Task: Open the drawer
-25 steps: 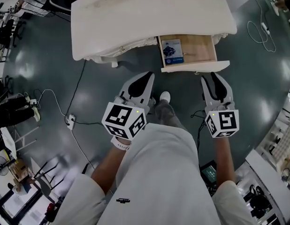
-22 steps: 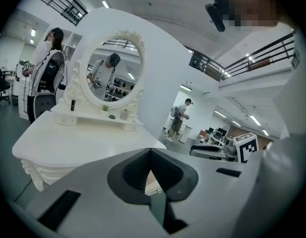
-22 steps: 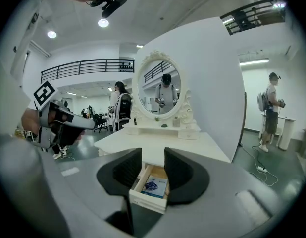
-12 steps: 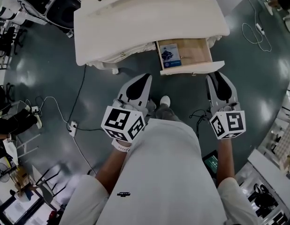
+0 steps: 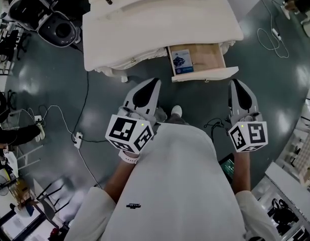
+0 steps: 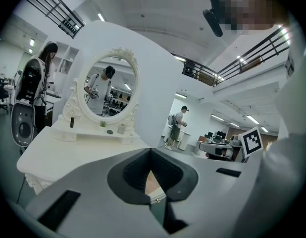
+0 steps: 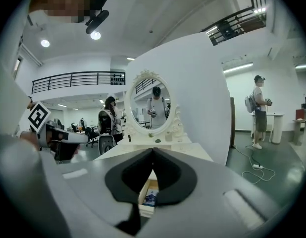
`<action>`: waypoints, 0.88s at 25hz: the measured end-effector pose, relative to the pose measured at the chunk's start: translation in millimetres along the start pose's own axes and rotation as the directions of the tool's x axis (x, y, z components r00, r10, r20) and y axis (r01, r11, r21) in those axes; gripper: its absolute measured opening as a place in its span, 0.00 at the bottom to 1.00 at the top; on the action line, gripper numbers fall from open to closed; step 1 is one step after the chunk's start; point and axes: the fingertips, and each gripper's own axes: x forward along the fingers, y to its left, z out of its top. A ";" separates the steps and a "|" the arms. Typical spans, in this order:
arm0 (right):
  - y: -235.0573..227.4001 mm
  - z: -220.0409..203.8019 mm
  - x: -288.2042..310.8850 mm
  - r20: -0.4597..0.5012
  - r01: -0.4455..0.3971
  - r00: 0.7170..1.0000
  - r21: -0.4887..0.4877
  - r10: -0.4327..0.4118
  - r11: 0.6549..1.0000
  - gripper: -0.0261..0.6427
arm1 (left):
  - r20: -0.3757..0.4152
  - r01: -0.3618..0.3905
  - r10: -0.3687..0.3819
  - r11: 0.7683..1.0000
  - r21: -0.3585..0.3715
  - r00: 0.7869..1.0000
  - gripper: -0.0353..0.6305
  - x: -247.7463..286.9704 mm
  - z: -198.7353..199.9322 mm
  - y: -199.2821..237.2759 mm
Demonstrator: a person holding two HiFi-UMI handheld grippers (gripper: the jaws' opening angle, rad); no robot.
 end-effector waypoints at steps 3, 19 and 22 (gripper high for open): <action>4.2 14.0 -3.3 0.021 -0.016 1.000 -0.022 0.016 1.000 0.06 | 0.020 0.002 -0.002 1.000 -0.008 1.000 0.07 -3.3 5.0 -0.8; 5.2 41.7 -23.5 0.090 -0.011 0.996 -0.051 0.016 0.999 0.06 | 0.058 0.003 -0.004 1.000 0.008 0.998 0.07 -7.9 13.5 -15.5; 5.3 40.3 -24.4 0.090 -0.014 0.996 -0.051 0.019 0.999 0.06 | 0.052 0.017 -0.018 1.000 0.017 0.999 0.07 -6.7 13.6 -21.1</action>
